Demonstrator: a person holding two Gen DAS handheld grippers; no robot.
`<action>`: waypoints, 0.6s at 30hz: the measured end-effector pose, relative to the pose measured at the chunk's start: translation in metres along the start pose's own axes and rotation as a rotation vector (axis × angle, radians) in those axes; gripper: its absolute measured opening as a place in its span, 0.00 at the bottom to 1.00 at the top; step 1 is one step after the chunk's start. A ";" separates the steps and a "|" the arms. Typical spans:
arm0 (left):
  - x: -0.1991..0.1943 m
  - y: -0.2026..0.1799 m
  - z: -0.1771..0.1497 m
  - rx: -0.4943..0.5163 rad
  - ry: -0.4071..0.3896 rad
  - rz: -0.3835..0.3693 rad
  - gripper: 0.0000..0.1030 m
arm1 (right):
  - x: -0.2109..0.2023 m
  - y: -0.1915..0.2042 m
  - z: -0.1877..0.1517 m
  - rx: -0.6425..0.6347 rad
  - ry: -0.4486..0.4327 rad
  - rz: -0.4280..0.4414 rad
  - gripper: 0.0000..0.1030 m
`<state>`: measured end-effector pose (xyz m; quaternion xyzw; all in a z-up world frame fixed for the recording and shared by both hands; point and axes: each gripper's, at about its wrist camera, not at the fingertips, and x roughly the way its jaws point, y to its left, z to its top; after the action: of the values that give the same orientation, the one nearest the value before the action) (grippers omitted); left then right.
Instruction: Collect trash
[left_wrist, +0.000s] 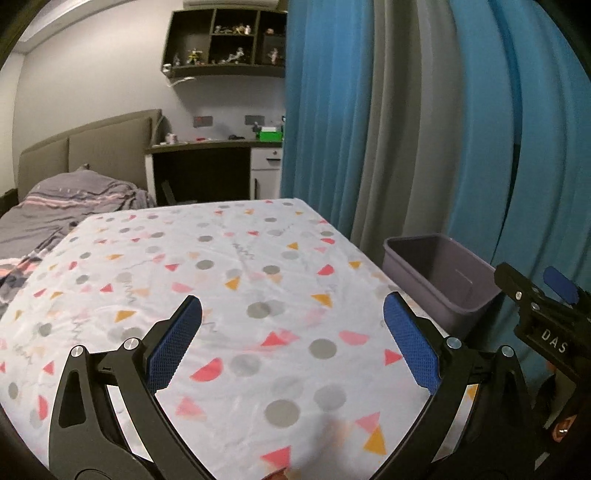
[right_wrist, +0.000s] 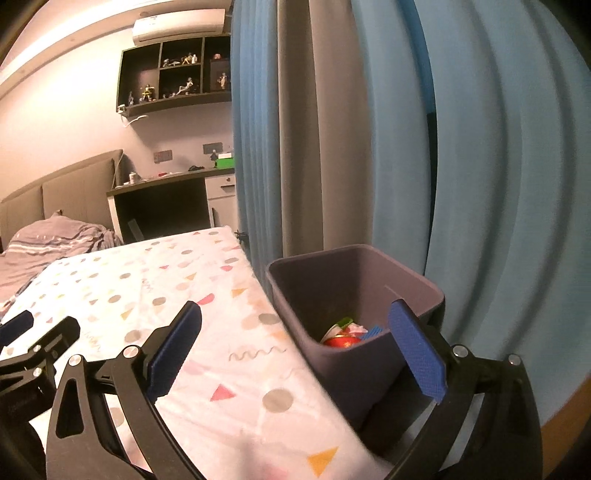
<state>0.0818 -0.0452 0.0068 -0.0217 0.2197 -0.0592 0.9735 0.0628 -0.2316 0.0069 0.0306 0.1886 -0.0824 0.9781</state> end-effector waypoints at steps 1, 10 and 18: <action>-0.007 0.004 -0.002 -0.006 -0.009 0.007 0.94 | -0.005 0.003 -0.001 -0.006 0.002 0.000 0.94; -0.042 0.018 -0.011 -0.014 -0.035 0.042 0.94 | -0.038 0.021 -0.008 -0.030 -0.020 0.029 0.94; -0.052 0.019 -0.013 -0.030 -0.037 0.031 0.94 | -0.055 0.026 -0.010 -0.038 -0.046 0.043 0.94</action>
<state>0.0319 -0.0204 0.0158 -0.0341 0.2029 -0.0402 0.9778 0.0137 -0.1970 0.0191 0.0140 0.1671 -0.0584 0.9841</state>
